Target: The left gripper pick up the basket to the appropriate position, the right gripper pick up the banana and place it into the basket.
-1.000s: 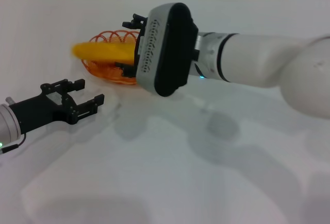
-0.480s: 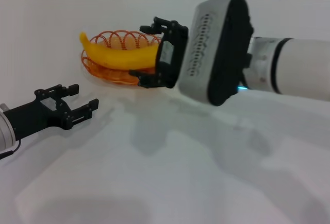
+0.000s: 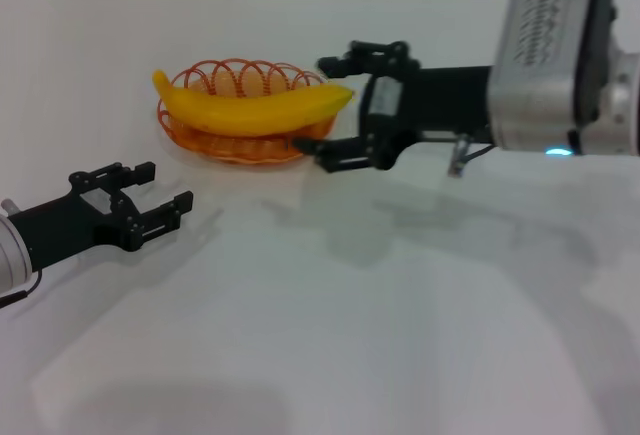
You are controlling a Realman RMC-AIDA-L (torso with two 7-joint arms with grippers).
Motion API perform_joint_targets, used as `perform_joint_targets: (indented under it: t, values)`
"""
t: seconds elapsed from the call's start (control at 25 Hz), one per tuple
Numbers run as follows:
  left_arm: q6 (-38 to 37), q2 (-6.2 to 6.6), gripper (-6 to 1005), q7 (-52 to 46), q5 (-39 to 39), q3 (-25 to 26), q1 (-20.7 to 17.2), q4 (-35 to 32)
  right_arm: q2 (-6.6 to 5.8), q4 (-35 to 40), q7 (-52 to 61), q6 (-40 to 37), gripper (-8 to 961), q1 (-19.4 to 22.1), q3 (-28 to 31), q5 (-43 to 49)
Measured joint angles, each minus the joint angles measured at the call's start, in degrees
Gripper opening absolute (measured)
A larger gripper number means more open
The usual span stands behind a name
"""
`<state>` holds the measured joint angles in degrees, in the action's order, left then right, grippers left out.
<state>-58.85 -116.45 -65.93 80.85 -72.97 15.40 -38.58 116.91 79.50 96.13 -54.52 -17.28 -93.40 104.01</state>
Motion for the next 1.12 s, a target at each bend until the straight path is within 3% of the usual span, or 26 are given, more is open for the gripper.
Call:
perform_joint_targets:
  t: [0.52,0.76,0.96,1.12]
  values:
    - [0.01,0.00,682,0.02,-0.08,-0.06,0.22,0.00,-0.02,-15.45,-2.10,3.13,866,-1.21,9.29,-0.59]
    - [0.02,-0.04,681,0.01,-0.08,0.24,-0.12,0.00,-0.03,-17.57,-4.05,-2.00,865,-0.67,10.83,-2.20]
    - [0.05,-0.32,681,0.31,-0.08,0.13,-0.15,0.00,-0.09,-24.98,-12.27,-10.05,863,-1.13,19.01,-8.70]
    - [0.06,-0.45,681,0.70,-0.15,0.28,-0.17,0.00,-0.10,-30.65,-16.47,-11.07,862,-2.69,23.15,-9.56]
